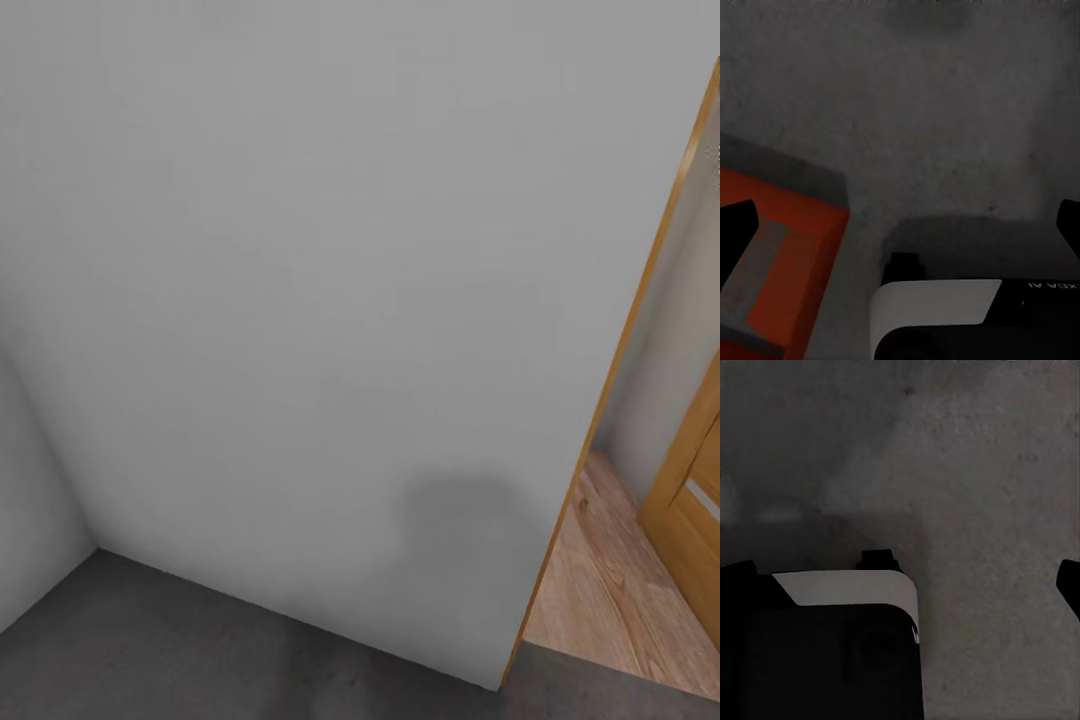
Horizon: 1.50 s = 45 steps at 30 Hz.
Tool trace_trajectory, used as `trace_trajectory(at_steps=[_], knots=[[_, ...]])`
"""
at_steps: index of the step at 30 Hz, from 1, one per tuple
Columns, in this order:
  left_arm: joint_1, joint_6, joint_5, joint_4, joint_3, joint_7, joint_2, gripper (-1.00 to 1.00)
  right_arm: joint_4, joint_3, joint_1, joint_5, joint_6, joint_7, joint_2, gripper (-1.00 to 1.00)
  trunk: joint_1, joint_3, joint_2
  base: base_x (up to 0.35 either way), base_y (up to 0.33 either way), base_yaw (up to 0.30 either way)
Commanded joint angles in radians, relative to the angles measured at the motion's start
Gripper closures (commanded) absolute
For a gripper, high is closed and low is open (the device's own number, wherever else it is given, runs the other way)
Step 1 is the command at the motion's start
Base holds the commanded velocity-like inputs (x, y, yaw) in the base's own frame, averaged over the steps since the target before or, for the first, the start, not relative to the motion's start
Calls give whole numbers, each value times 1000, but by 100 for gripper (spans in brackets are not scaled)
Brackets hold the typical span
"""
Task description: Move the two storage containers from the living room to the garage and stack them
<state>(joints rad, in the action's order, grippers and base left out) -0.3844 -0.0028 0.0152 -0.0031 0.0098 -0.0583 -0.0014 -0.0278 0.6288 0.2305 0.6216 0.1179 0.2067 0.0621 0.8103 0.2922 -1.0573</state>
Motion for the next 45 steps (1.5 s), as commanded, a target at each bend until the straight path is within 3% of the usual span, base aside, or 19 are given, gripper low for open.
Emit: trace_trajectory(at_steps=[1, 19, 29, 45], knots=[[-1, 0, 2, 0, 1, -3, 0, -100, -3, 8, 1, 9, 5, 0, 1, -100, 0, 0, -1, 0, 0, 0], [-1, 0, 2, 0, 1, -3, 0, -100, -3, 9, 1, 9, 5, 0, 1, -100, 0, -28, -1, 0, 0, 0], [0, 0, 2, 0, 1, -3, 0, -100, -3, 9, 1, 9, 2, 0, 1, -100, 0, -32, -1, 0, 0, -7], [-1, 0, 2, 0, 1, -3, 0, -100, -3, 9, 1, 9, -6, 0, 4, -100, 0, -32, -1, 0, 0, -216]])
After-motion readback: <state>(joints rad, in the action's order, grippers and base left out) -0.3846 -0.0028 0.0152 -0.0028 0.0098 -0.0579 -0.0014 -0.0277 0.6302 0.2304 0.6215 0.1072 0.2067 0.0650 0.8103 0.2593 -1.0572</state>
